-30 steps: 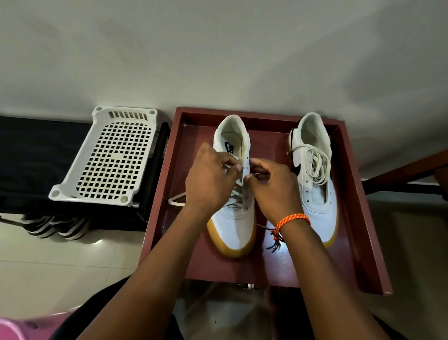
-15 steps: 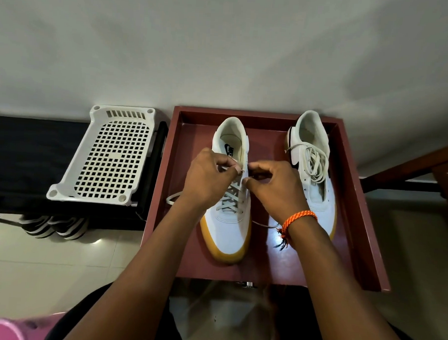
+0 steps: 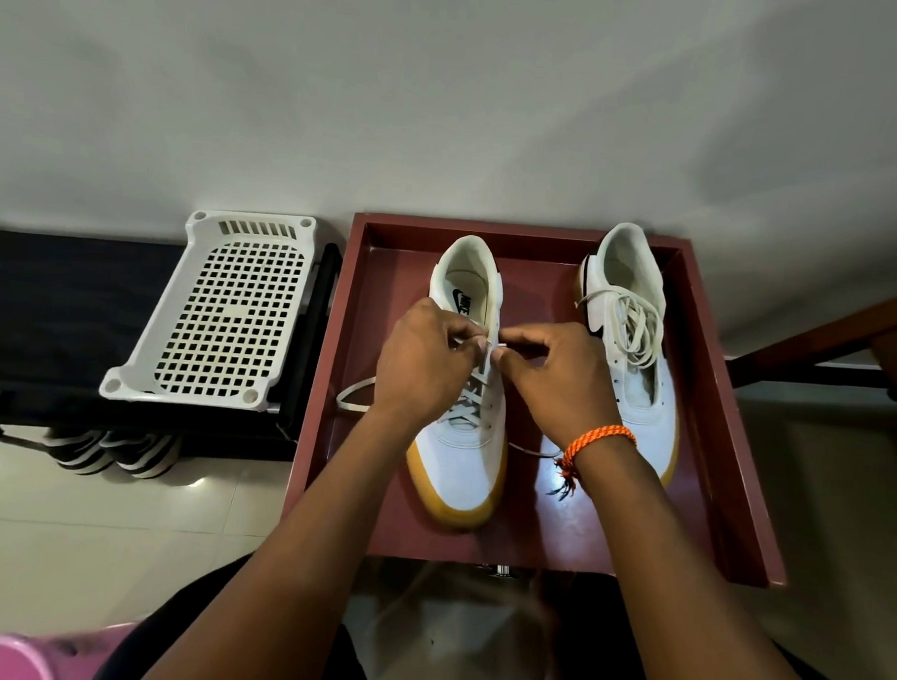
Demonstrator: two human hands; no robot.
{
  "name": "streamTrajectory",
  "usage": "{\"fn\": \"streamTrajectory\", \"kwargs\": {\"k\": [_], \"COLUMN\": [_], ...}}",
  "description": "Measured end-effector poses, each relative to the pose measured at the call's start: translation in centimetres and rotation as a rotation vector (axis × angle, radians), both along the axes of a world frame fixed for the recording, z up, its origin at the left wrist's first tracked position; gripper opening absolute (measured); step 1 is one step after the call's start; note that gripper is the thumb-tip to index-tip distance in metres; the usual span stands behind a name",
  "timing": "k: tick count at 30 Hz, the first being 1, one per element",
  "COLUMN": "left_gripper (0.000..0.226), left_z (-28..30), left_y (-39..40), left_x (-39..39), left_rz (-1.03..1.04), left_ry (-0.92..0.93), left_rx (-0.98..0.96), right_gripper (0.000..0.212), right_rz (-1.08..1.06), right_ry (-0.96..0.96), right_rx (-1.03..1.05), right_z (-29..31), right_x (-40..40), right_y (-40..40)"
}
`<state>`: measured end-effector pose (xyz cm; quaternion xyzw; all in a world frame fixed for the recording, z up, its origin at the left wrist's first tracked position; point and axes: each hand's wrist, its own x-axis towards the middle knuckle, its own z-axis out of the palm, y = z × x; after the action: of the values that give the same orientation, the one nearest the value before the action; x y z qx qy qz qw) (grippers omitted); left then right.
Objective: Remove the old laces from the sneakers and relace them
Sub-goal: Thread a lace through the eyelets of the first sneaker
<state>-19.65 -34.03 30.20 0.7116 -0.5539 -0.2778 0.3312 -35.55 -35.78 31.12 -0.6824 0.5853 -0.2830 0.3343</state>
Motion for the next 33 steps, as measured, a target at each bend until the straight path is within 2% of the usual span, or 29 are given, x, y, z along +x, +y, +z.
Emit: {"fn": "streamTrajectory", "kwargs": {"k": [3, 7, 9, 13, 16, 21, 24, 26, 30, 32, 33], "left_gripper": [0.013, 0.032, 0.032, 0.028, 0.025, 0.025, 0.03, 0.03, 0.029, 0.028, 0.027], "left_z": [0.4, 0.3, 0.1, 0.0, 0.1, -0.2, 0.0, 0.0, -0.3, -0.4, -0.5], "left_y": [-0.1, 0.2, 0.3, 0.2, 0.1, 0.3, 0.5, 0.6, 0.6, 0.7, 0.8], "left_x": [0.5, 0.6, 0.5, 0.3, 0.4, 0.6, 1.0, 1.4, 1.7, 1.5, 1.5], "left_rz": [-0.08, -0.123, -0.091, -0.068, -0.076, -0.094, -0.135, -0.203, -0.238, -0.241, -0.241], "left_ry": [0.044, 0.013, -0.044, -0.061, -0.069, -0.041, -0.152, -0.209, -0.273, -0.288, -0.282], "left_rx": [0.034, 0.062, 0.056, 0.058, 0.055, 0.042, -0.013, -0.005, 0.002, -0.006, -0.007], "right_gripper": [0.006, 0.013, 0.017, 0.03, 0.024, 0.014, 0.016, 0.021, 0.019, 0.017, 0.015], "right_rz": [-0.048, -0.07, -0.097, -0.079, 0.012, 0.003, -0.032, -0.106, -0.07, -0.018, 0.001], "right_ry": [-0.021, -0.017, -0.086, -0.502, -0.81, -1.107, -1.356, -1.171, -0.205, 0.131, 0.229], "right_rx": [-0.044, -0.002, 0.087, 0.353, 0.459, 0.463, 0.499, 0.412, -0.027, -0.102, -0.105], "right_z": [-0.4, -1.1, -1.3, -0.2, 1.5, 2.6, 2.4, 1.8, 0.1, -0.7, -1.1], "right_x": [0.0, 0.2, 0.5, 0.3, 0.1, -0.5, -0.6, -0.4, 0.2, 0.6, 0.8], "right_y": [-0.2, -0.5, -0.5, -0.7, -0.5, -0.9, -1.1, -1.2, -1.1, -0.5, -0.2]}}
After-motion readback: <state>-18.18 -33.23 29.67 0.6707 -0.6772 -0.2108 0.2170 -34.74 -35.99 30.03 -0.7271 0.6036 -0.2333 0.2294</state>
